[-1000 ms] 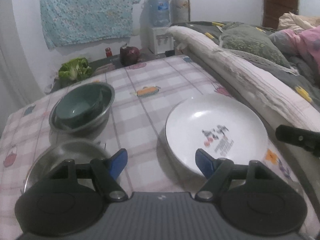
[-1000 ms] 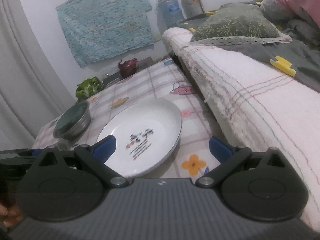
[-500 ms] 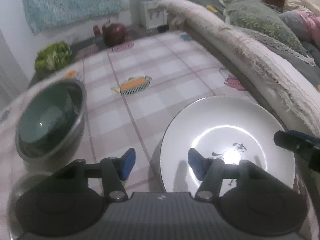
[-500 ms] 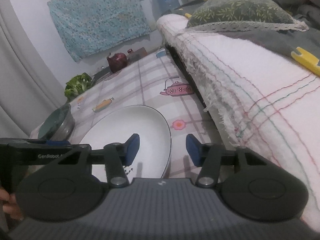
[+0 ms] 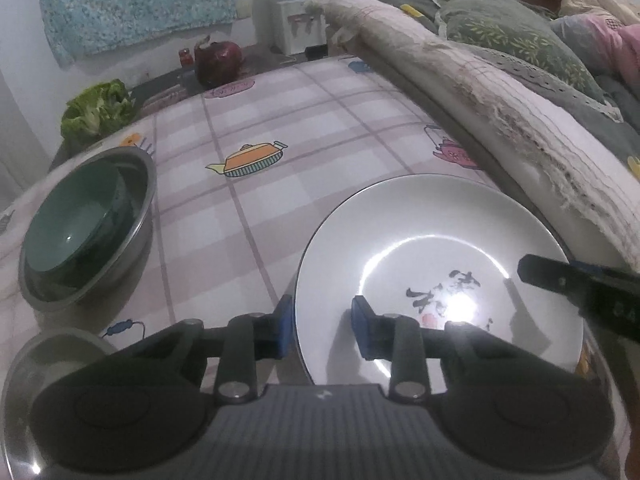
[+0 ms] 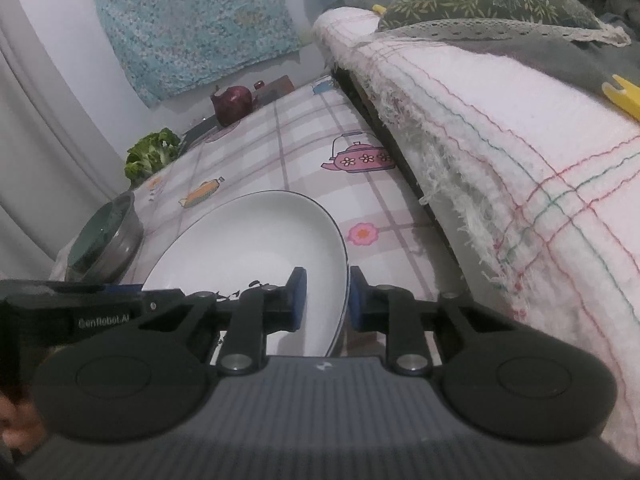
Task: Organize plates and bowls
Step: 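Close the right tool on the white plate rim while the left tool grips the rim beside it, then hold the white plate rim with both tools, keeping it on the table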
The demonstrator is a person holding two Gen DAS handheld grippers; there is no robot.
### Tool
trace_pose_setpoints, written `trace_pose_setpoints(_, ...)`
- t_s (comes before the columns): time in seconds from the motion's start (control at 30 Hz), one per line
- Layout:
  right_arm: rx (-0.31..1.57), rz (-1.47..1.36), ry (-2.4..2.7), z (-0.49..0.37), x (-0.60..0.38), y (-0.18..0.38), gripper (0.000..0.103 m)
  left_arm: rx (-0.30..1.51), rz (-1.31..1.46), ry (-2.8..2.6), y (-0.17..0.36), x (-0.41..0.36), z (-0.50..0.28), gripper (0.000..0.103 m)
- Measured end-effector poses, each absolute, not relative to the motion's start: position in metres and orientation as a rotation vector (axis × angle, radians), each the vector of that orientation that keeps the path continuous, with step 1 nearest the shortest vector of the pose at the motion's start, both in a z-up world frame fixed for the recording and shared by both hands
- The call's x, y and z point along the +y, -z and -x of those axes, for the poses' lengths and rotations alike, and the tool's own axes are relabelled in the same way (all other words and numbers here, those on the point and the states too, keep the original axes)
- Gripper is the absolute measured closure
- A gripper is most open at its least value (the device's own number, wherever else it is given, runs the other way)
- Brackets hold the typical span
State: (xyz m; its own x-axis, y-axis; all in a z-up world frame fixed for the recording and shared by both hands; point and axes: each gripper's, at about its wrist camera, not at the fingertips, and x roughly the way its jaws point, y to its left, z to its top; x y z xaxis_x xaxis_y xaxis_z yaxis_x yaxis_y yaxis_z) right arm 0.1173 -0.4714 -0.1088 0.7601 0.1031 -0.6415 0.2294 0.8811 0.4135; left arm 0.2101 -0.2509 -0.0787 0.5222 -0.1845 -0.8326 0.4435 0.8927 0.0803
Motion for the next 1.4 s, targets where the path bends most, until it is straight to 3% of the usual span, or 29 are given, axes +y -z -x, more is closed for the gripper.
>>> trace_pose_setpoints(0.53, 0.760, -0.487, 0.049, -0.072, -0.452, 0.104, 0.079, 0.994, -0.276, 0.381, 0.071, -0.224, -0.144, 0.065)
trace_pose_setpoints(1.4, 0.752, -0.487, 0.070, -0.028, -0.418, 0.102, 0.078, 0.931, -0.234, 0.423, 0.071, -0.180, -0.086, 0.065)
